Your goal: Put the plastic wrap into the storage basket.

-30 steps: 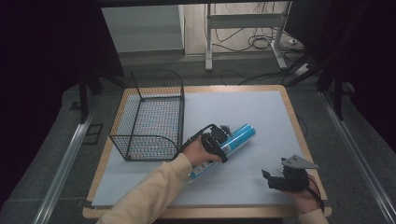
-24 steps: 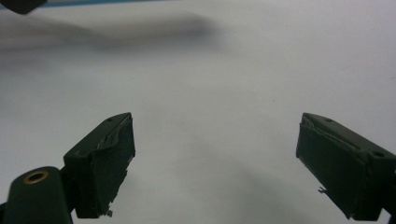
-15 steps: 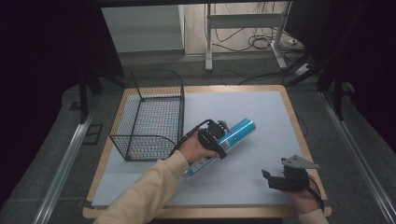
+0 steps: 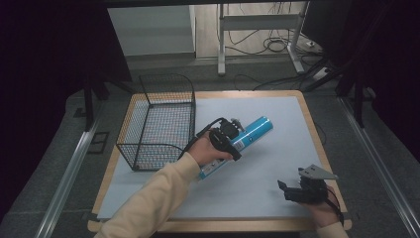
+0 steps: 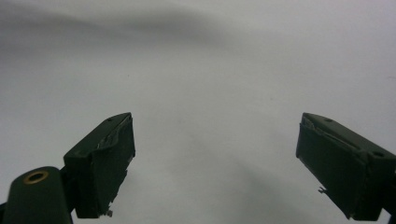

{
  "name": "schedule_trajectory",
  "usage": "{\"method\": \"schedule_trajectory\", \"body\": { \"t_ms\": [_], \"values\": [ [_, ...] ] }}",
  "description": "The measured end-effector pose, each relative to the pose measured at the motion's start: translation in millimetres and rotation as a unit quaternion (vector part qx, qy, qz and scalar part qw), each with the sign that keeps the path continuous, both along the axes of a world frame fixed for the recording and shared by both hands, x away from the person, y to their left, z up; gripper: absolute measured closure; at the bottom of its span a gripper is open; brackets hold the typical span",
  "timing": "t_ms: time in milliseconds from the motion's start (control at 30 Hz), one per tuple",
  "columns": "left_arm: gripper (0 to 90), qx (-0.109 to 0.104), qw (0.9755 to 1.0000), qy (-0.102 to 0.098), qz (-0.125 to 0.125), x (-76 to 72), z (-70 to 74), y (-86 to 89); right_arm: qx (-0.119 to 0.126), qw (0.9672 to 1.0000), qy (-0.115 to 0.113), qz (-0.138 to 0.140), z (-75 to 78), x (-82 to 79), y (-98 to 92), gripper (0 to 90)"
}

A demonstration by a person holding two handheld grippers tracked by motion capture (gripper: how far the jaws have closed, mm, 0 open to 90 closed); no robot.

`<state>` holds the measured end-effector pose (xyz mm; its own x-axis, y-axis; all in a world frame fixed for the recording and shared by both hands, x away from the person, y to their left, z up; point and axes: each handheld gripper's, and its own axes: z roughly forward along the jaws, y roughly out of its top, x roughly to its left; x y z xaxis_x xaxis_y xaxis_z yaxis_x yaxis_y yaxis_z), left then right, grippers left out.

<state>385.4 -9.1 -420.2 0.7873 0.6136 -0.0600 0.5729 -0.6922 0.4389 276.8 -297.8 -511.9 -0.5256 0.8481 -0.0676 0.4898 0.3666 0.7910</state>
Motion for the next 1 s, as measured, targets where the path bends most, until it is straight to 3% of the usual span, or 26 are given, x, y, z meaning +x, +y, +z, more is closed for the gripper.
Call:
{"method": "schedule_trajectory", "body": {
  "t_ms": [300,433,567,1000],
  "values": [
    [31.5,-0.009,0.9996,-0.021,0.016,5.1,18.7,10.1,-0.002,1.0,0.002,-0.002,-1.0,0.8,-0.8,11.8],
    [31.4,-0.013,0.9995,-0.021,0.017,6.0,23.9,13.2,-0.002,1.0,0.002,-0.003,-1.0,0.9,-1.1,11.8],
    [31.5,-0.023,0.9989,-0.032,0.026,9.2,39.5,19.5,-0.001,1.0,0.003,-0.002,-1.0,0.6,-0.5,11.8],
    [31.5,-0.027,0.9973,-0.057,0.038,16.2,66.0,29.0,0.0,1.0,0.005,-0.006,-1.7,1.1,-1.4,11.9]
  ]
}}
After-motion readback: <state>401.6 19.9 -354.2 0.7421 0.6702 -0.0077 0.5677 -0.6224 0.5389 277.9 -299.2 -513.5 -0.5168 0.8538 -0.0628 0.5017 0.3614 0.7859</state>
